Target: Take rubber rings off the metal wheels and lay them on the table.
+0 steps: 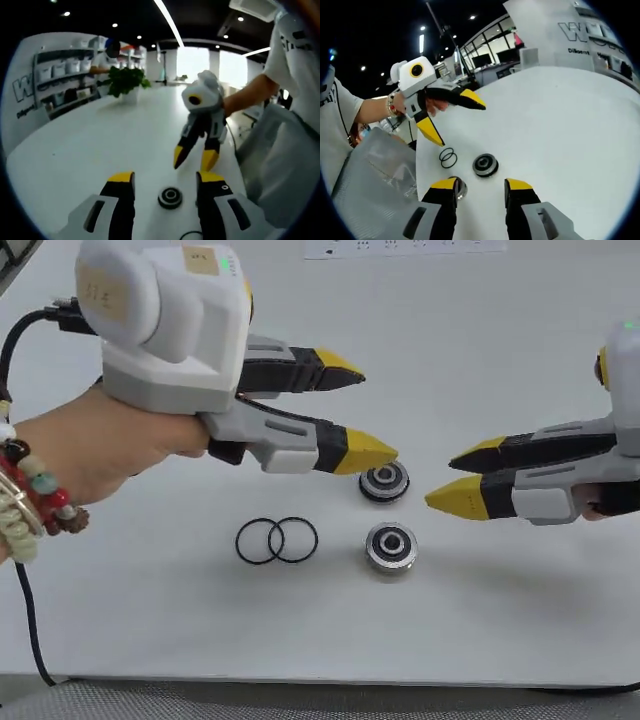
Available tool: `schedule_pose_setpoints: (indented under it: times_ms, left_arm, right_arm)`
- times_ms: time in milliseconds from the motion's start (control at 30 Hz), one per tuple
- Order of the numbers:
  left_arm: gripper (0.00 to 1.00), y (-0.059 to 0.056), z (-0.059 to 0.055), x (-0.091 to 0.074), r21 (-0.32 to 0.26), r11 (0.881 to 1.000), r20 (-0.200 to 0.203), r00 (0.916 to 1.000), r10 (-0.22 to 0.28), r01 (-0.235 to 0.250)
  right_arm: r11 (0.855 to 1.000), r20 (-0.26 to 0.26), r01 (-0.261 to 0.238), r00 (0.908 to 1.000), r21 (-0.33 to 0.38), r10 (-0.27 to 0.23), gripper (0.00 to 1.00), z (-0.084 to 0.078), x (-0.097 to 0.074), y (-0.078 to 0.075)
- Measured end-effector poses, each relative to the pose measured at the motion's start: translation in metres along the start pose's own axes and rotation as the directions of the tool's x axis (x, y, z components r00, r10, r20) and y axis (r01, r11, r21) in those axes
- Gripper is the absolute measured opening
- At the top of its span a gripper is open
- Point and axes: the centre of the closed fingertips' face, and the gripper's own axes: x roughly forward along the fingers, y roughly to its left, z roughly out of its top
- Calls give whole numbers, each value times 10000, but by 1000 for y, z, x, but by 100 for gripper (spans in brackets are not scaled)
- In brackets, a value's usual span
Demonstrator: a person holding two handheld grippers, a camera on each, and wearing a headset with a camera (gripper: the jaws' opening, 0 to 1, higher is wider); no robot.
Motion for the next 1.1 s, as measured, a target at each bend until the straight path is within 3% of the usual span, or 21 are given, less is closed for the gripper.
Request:
schedule_pose_setpoints:
  times_ms: [133,167,200,267,400,800,1100]
  left_arm:
    - [45,0,-13,8,35,10000,-247,9997,-7,8]
    - [44,0,-24,10,264,9996,-646,9979,41,-24]
    - [43,1,-29,12,304,9995,-795,9967,145,-121]
    - [42,-3,-33,17,207,9998,-735,9972,98,-83]
    - [39,-10,-38,22,163,9998,-797,9968,-82,96]
    - [28,-8,-50,27,-47,10000,-949,9955,-16,12]
    - [19,-10,-55,30,-49,9999,-1019,9947,-125,120]
  right_arm:
    - [10000,-74,-61,10000,41,61,35,-1,6,-3]
    - [10000,-105,-72,9999,17,72,34,-1,8,-3]
    - [10000,-143,-73,9999,-13,73,34,-1,10,-3]
    - [9999,-224,-82,9997,-145,79,34,-2,13,-4]
    - [9990,-440,-90,9990,-447,70,33,-5,18,-5]
    - [9916,-658,-219,9977,-1272,136,27,-7,32,-10]
    - [9889,-611,-200,9981,-1474,111,25,-7,40,-13]
